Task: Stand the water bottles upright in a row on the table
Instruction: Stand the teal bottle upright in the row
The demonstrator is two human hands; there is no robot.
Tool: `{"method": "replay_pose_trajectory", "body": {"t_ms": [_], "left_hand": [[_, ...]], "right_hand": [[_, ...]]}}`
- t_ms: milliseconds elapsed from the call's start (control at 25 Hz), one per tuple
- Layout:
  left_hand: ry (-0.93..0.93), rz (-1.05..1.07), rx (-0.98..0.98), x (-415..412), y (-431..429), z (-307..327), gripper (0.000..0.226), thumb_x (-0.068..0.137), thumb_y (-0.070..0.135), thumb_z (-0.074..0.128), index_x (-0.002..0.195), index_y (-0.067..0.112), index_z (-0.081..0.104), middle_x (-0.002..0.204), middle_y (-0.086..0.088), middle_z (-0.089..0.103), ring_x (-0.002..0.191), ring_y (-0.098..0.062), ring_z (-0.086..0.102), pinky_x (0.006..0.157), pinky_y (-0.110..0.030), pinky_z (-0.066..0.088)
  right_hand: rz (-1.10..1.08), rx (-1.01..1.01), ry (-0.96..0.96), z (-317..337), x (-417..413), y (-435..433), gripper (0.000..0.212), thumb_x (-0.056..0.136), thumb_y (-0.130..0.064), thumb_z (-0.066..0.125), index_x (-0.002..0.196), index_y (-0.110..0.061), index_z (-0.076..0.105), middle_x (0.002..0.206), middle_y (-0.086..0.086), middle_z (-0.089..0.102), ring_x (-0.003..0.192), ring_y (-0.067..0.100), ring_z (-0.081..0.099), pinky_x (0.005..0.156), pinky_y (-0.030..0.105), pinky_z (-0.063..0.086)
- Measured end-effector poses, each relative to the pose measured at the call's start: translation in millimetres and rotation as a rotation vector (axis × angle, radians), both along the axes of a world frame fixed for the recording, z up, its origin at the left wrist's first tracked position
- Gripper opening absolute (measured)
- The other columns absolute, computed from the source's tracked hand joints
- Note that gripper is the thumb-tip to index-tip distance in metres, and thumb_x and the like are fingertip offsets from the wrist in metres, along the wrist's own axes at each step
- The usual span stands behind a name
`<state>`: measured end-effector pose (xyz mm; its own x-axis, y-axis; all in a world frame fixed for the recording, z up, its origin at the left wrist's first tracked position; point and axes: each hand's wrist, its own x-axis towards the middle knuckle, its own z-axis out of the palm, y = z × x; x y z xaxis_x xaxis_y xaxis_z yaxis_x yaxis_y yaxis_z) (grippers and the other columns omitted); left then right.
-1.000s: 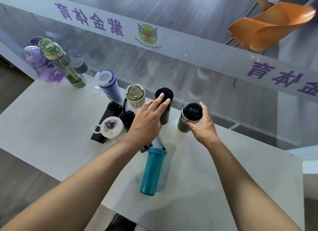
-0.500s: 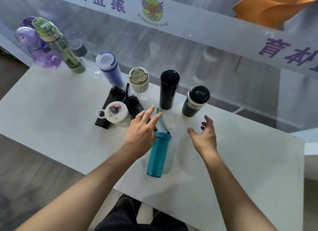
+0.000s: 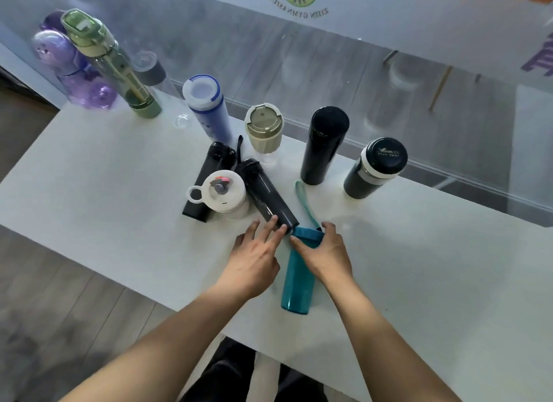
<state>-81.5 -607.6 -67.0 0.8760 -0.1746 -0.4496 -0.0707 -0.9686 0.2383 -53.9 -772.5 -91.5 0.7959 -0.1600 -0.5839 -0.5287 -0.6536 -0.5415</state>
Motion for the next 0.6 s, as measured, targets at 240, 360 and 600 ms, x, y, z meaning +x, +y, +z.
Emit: {"method": "replay_pose_trajectory", "body": {"t_ms": [240, 360, 600], "left_hand": [[-0.325, -0.091, -0.1, 5.9, 25.3, 18.7, 0.065, 0.083, 0.019, 0.052, 0.146, 0.027, 0.036, 0.153, -0.004, 0.037, 0.14, -0.029, 0.033, 0.112, -0.043, 0.034], [-0.602, -0.021, -0.143, 17.3, 50.4, 47.8, 0.064, 0.075, 0.019, 0.063, 0.137, 0.024, 0.049, 0.139, -0.004, 0.051, 0.129, -0.027, 0.046, 0.104, -0.043, 0.041], [-0.479, 0.175, -0.043, 39.7, 88.0, 62.6, 0.097, 0.064, 0.037, 0.079, 0.148, 0.031, 0.032, 0.148, -0.008, 0.04, 0.129, -0.035, 0.043, 0.092, -0.05, 0.045]], "right_hand": [[-0.154, 0.016, -0.091, 9.8, -7.7, 6.3, 0.081, 0.079, -0.046, 0.08, 0.145, -0.024, 0.039, 0.135, 0.006, 0.053, 0.122, 0.027, 0.057, 0.099, 0.041, 0.051], [-0.231, 0.062, -0.186, 41.9, -15.6, 0.3, 0.084, 0.08, -0.036, 0.082, 0.149, -0.025, 0.036, 0.139, 0.006, 0.046, 0.127, 0.026, 0.051, 0.108, 0.039, 0.043], [-0.226, -0.068, -0.349, 77.2, -40.4, 0.9, 0.093, 0.071, -0.022, 0.084, 0.15, -0.022, 0.035, 0.134, 0.007, 0.049, 0.122, 0.027, 0.052, 0.106, 0.04, 0.043]]}}
